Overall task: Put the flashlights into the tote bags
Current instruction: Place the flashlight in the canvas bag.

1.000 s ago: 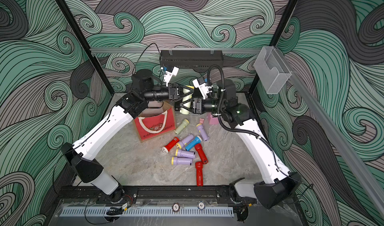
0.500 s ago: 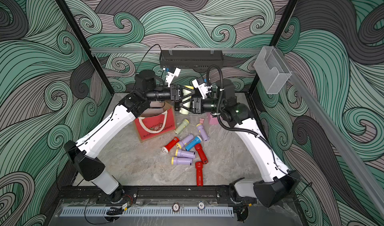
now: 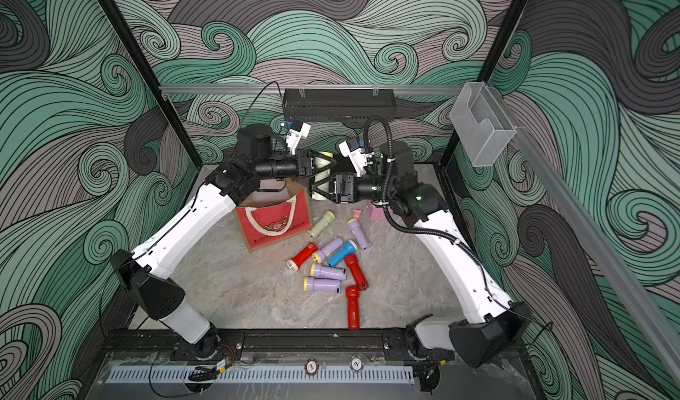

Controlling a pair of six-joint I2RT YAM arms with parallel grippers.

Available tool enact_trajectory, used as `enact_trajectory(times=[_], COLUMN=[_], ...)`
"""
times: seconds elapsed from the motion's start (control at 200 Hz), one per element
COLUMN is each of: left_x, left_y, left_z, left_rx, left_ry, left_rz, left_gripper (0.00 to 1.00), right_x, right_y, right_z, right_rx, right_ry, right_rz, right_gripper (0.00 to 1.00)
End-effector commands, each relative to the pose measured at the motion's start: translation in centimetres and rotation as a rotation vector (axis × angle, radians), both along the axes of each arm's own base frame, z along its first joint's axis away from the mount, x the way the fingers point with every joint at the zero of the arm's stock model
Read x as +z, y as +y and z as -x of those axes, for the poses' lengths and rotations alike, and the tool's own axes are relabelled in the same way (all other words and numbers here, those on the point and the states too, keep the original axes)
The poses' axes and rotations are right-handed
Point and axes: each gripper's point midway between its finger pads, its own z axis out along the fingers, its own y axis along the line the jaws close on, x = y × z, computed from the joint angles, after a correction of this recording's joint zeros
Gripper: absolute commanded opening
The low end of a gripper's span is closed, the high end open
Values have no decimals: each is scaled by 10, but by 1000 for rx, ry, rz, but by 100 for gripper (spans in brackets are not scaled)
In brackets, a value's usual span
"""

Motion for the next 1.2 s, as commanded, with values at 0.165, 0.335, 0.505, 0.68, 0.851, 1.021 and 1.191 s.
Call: enact_trajectory(times=[0.165, 0.335, 0.505, 0.68, 0.851, 1.021, 1.191], left_x=[-19, -43, -53, -71, -97, -128, -160], left_y=[91, 142, 169, 192, 200, 202, 201], left_z=[-29, -54, -74, -92, -105, -117, -128], left_rx=[336, 545, 686, 797, 839, 845, 826], left_ry=[14, 96, 129, 150, 187, 233, 275], left_rz=[-255, -457, -581, -715, -784, -832, -867], left_gripper=[0, 0, 0, 0, 0, 0, 0], right_x=[-13, -36, -52, -63, -68, -71, -73], right_y=[-17, -31, -44, -54, -59, -61, -62], right_z=[-10, -20, -24, -23, -20, -19, -20], right_rx=[-131, -223, -282, -319, -334, -342, -345], right_ry=[7, 48, 70, 97, 101, 104, 103], right_rz=[98, 200, 291, 349, 363, 370, 373], right_gripper=[99, 100, 100, 100, 100, 100, 100])
